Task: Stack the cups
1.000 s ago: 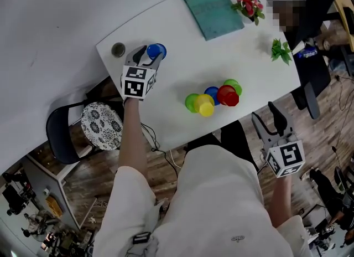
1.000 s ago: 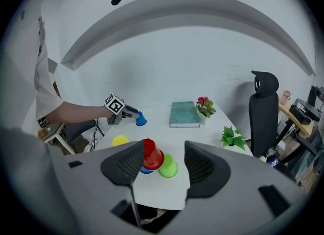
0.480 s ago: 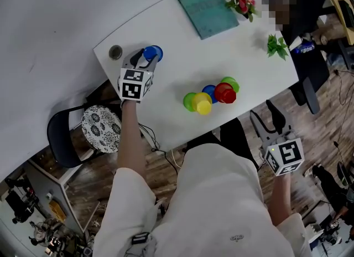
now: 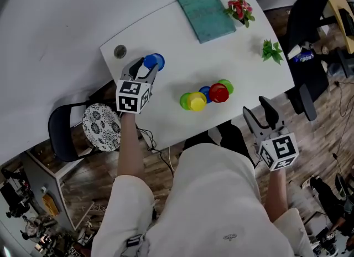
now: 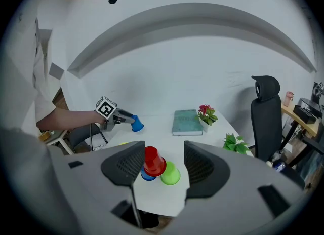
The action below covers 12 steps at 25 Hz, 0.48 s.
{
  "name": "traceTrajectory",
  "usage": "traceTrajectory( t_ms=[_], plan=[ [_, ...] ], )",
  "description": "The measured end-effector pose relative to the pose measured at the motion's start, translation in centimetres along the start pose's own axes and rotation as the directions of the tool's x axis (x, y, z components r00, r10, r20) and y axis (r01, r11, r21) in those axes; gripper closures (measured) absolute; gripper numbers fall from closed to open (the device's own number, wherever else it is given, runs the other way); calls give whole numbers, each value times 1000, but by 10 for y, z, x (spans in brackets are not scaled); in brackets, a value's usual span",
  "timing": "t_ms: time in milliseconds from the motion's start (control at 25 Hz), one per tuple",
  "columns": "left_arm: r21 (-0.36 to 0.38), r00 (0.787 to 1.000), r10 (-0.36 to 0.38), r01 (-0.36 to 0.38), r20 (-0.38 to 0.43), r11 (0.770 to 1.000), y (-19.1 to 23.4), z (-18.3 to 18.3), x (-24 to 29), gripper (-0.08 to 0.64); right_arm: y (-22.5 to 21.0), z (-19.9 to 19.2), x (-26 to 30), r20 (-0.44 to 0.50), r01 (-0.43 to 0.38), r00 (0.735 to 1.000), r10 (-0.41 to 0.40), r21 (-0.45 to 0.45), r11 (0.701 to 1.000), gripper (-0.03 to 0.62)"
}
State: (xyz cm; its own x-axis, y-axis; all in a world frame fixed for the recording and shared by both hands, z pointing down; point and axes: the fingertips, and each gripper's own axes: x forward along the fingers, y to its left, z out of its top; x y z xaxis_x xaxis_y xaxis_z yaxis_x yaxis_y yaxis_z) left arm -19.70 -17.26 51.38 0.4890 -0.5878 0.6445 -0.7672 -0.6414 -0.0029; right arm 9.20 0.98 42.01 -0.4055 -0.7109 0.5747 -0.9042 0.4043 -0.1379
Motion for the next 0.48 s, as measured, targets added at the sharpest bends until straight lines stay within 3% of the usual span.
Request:
traceTrajectory(
  t_ms=[280,480],
  plan=[
    [-49,997,37,-34,65,998,-44,23,-45,333,-14,7,-12,51,-75,996,78,-47,996,348],
    [-20,996,55,-54,73,998,-86,39,-72,334,-23,12,-21,86,-136,986,143,-83,987,350]
  ],
)
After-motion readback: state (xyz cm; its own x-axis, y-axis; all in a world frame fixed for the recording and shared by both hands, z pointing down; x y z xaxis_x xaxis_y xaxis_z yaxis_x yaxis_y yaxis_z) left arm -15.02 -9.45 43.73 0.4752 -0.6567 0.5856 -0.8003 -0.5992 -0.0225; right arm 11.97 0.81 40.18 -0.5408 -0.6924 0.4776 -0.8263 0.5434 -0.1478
